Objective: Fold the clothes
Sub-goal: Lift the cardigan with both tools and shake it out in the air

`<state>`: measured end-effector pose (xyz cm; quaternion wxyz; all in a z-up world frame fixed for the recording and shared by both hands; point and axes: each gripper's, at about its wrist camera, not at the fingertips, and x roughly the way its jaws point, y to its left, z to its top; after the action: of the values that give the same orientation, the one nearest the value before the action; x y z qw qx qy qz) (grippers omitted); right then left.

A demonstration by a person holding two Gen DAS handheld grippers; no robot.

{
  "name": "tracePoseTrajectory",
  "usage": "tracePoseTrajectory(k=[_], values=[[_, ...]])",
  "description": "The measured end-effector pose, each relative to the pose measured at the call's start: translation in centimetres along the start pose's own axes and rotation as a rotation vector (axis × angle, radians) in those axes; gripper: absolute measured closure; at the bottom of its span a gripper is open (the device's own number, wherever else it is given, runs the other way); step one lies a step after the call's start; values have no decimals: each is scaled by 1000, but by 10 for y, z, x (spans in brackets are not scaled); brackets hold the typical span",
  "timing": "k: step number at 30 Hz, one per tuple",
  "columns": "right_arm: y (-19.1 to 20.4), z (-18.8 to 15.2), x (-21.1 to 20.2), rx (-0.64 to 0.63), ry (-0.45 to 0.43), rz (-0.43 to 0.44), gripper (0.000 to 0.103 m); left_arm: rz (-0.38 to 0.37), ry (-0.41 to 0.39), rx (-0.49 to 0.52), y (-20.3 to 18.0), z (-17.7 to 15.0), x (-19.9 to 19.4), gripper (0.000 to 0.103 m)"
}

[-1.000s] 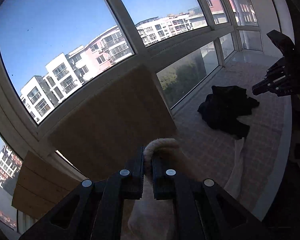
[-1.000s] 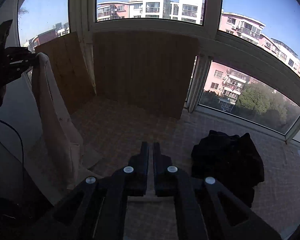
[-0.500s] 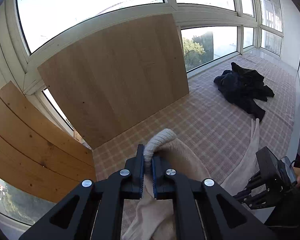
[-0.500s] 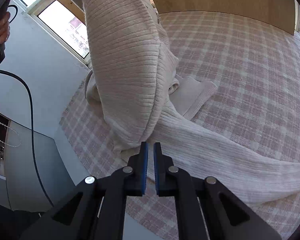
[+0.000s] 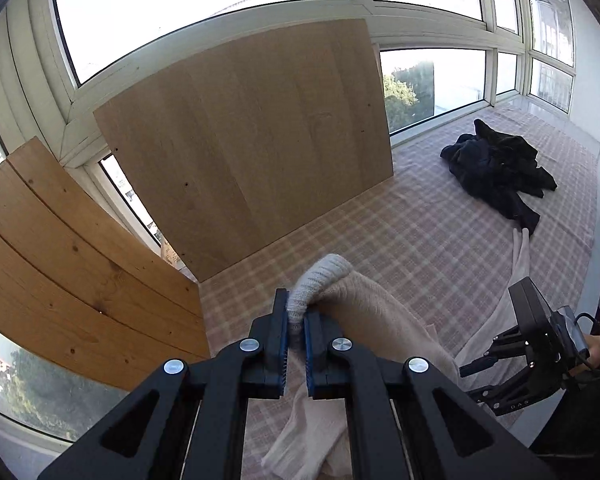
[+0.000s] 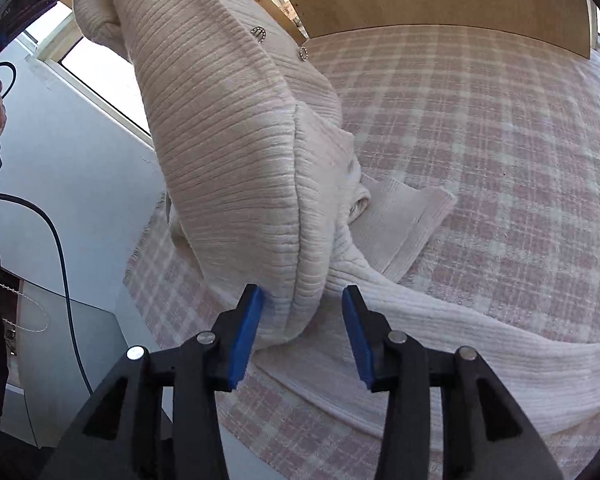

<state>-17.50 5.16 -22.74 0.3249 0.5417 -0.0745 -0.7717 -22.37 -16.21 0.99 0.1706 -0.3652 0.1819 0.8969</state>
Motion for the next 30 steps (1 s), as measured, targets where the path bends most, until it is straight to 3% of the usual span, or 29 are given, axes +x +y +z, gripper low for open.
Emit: tracePoseTrajectory(k=[8,10,11,15,19,23,30], values=[[19,2,17,-84,14,-17,62,11,9,-17,10,-6,-3,97],[15,1,18,-70,19,20,92,14,8,-22,11,-8,-3,97],[12,1,18,-60,21,37,97,15,9,-26,12,-10,-4,97],[3,5,-4,-43,-11,5,97,16,12,-38,14,-16,-6,97],[1,19,-70,-71,-129,-75,97,0,14,-51,14,-24,-11,97],[7,35,-163,-118,-282,-190,97,-26,-1,-59,6,-26,-21,97],[23,56,-314,-209,-532,-373,97,-70,-108,-50,-11,0,-76,97]])
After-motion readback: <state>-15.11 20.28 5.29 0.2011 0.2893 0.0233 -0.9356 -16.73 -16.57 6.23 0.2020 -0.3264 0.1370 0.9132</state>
